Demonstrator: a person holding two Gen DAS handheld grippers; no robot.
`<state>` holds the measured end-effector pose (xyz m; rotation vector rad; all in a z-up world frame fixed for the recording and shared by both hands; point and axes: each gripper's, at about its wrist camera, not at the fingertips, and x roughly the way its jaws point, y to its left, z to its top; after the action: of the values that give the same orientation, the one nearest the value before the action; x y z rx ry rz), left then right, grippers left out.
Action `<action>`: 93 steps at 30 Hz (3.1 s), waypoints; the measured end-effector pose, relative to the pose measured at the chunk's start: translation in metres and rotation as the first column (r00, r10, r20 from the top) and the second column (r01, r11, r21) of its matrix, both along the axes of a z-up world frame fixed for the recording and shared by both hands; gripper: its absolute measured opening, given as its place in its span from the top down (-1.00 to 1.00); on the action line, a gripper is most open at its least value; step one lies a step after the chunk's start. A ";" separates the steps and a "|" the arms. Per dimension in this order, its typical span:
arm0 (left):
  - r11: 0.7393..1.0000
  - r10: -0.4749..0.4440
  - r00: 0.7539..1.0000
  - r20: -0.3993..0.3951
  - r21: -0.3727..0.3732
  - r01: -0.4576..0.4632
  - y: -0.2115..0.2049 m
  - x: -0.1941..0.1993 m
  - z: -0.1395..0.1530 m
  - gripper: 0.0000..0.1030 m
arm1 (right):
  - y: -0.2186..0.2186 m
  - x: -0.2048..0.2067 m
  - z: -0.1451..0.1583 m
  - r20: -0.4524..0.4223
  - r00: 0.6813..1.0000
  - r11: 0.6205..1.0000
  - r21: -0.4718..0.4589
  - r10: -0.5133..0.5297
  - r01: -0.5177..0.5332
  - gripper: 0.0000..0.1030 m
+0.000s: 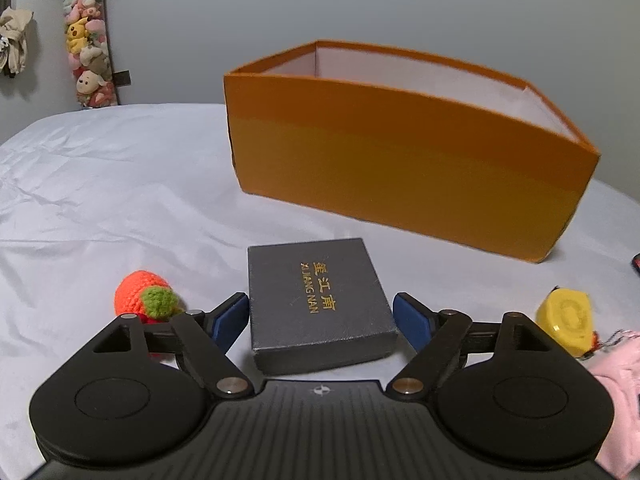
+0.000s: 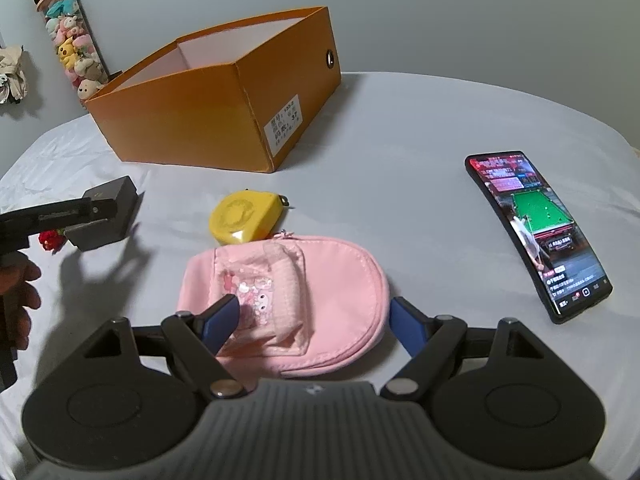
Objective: Organize objects
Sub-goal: 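Grasp the dark grey box with the left tool while the right tool grasps the pink bag, then carry the grey box with the left tool while the right tool carries the pink bag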
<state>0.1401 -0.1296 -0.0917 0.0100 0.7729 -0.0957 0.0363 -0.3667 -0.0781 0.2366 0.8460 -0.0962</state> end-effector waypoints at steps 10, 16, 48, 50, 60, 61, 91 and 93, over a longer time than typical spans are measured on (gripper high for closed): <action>0.999 -0.036 0.999 -0.021 0.033 0.037 -0.002 0.010 -0.011 -0.83 | -0.001 0.004 -0.001 -0.016 1.000 1.000 0.015 -0.025 0.026 -0.63; 0.996 -0.084 0.996 -0.024 0.030 0.085 0.000 0.013 -0.011 -0.76 | 0.001 0.007 0.000 -0.022 1.000 1.000 -0.009 -0.009 0.009 -0.52; 0.959 -0.226 0.967 -0.121 0.148 0.243 0.015 -0.016 -0.007 -0.79 | 0.008 -0.001 0.052 0.066 0.996 0.999 0.000 0.054 -0.054 -0.05; 0.954 -0.224 0.964 -0.140 0.169 0.246 0.011 -0.010 -0.006 -0.80 | 0.009 -0.001 0.051 0.062 0.996 0.998 0.001 0.057 -0.057 -0.05; 0.961 -0.239 0.964 -0.113 0.114 0.252 0.018 -0.006 0.010 -0.70 | 0.008 0.001 0.053 0.045 0.996 0.997 -0.008 0.078 -0.078 -0.05; 0.961 -0.242 0.965 -0.103 0.109 0.253 0.019 -0.007 0.012 -0.70 | 0.009 0.002 0.054 0.046 0.995 0.996 -0.012 0.084 -0.083 -0.05; 0.912 -0.410 0.907 0.094 0.036 0.409 -0.021 0.106 0.136 -0.70 | 0.010 0.194 0.175 0.117 0.905 0.907 -0.162 0.408 -0.388 -0.05; 0.913 -0.408 0.908 0.094 0.035 0.407 -0.024 0.110 0.135 -0.70 | 0.011 0.212 0.176 0.108 0.892 0.889 -0.196 0.438 -0.413 -0.05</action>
<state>0.2505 -0.1534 0.0431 0.1907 0.6617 -0.4854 0.2480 -0.3558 0.0984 -0.1053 0.7184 0.2619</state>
